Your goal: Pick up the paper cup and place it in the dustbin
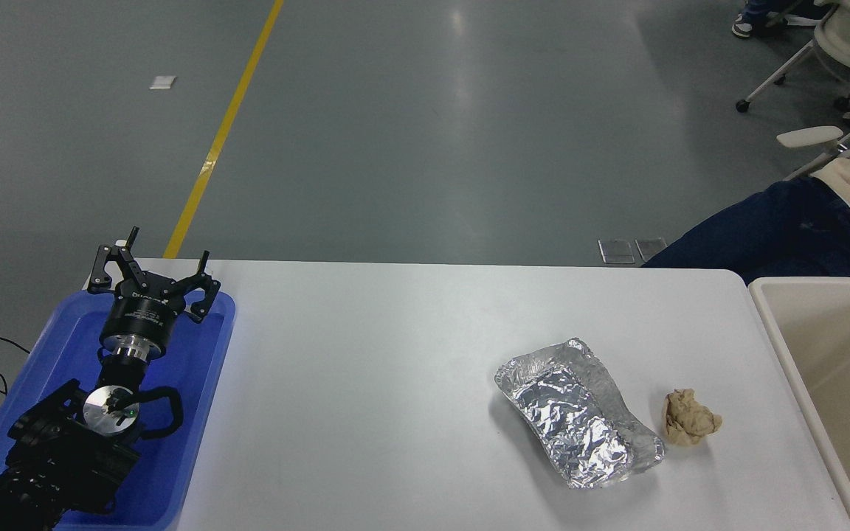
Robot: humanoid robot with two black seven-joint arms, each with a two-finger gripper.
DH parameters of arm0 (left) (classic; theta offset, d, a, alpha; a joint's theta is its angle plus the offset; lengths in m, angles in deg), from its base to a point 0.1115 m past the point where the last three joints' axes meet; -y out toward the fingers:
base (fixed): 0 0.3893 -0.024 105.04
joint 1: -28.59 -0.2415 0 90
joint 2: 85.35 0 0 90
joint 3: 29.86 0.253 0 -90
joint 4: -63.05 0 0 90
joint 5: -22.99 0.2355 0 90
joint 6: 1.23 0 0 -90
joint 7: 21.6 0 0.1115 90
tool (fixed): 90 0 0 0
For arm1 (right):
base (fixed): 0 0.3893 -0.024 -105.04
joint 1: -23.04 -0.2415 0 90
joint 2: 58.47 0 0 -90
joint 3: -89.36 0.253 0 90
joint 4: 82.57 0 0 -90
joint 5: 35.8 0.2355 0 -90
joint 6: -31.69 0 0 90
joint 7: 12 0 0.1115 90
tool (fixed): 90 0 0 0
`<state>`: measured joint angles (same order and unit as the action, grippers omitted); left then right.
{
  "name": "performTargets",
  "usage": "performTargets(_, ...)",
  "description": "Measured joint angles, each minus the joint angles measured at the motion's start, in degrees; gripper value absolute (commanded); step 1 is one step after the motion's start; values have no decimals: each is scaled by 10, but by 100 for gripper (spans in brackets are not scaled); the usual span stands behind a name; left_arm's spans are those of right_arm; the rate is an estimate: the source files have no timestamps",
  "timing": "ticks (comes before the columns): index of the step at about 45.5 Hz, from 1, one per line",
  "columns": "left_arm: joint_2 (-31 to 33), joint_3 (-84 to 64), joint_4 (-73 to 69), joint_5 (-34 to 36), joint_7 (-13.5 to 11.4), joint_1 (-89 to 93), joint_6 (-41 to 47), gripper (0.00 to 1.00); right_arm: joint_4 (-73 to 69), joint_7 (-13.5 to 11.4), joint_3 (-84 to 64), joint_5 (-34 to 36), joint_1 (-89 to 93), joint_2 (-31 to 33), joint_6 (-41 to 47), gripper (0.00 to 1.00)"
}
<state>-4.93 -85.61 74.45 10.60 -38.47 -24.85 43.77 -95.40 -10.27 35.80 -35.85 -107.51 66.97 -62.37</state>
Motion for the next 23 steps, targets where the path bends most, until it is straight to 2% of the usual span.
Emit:
performTargets(6,0,0,0,0,0,0,0,100,5,-2,3,-1,7,-6,-34,90)
performTargets(11,0,0,0,0,0,0,0,100,5,-2,5,-1,9,-9,-50,99)
performTargets(23,0,0,0,0,0,0,0,100,-15,-3,14,-3,-11,-10,-65,100)
